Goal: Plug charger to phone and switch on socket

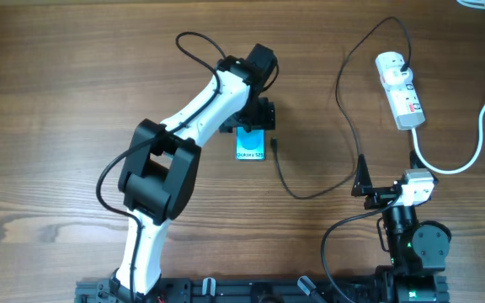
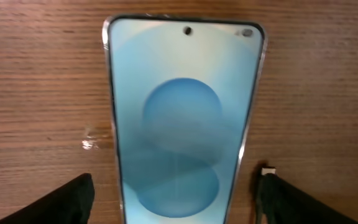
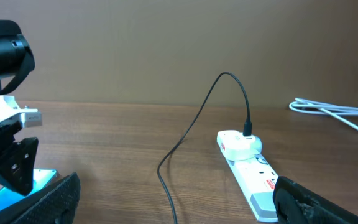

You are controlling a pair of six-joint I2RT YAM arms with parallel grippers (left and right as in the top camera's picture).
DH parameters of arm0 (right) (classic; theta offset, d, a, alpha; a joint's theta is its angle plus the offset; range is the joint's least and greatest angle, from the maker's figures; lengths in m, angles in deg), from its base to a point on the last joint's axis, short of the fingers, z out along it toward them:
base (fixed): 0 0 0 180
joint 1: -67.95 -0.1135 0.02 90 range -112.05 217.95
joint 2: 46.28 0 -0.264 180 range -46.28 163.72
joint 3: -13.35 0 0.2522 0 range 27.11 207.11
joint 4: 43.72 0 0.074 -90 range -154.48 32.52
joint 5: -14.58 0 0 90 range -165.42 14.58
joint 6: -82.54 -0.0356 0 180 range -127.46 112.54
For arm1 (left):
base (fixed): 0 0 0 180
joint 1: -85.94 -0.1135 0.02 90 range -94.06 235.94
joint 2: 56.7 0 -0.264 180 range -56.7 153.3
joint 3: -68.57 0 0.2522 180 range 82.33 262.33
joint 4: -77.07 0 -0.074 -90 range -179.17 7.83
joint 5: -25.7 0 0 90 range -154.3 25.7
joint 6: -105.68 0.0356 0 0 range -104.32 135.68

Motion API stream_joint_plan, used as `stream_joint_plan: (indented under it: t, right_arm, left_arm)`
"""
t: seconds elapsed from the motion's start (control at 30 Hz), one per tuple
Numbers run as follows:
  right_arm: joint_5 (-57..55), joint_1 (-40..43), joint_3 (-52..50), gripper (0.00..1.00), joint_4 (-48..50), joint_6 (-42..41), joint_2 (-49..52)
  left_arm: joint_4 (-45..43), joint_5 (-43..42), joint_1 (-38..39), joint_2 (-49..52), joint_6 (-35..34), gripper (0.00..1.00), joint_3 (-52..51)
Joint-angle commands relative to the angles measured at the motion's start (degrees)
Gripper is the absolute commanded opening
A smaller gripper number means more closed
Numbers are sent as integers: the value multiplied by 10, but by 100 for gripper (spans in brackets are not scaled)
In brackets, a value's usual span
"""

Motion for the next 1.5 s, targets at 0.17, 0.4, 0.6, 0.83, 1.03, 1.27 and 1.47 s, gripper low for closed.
stream_joint_plan:
  t: [0.17,0.4,0.6,0.83,1.03,1.27,1.47]
  right_arm:
    - [-9,-2,-1,100,1,-8,-3]
    - [-9,-2,-1,100,1,-8,-3]
    - [-9,-2,-1,100,1,-8,-3]
    - [-9,-2,-1,100,1,-8,-3]
    - [-9,-2,-1,100,1,-8,-3]
    - [-9,-2,-1,100,1,-8,-3]
    - [-9,-2,-1,100,1,-8,-3]
  left_arm:
    - [-23,17,2,-17,2,100,-26]
    - [-53,22,28,-16,32,100,-61]
    - [-64,65,29,-16,31,100,-62]
    - [-81,71,29,-16,30,100,-64]
    - [-83,71,28,-15,30,100,-64]
    - [-85,71,21,-12,30,100,-65]
    - [-80,70,20,6,29,100,-65]
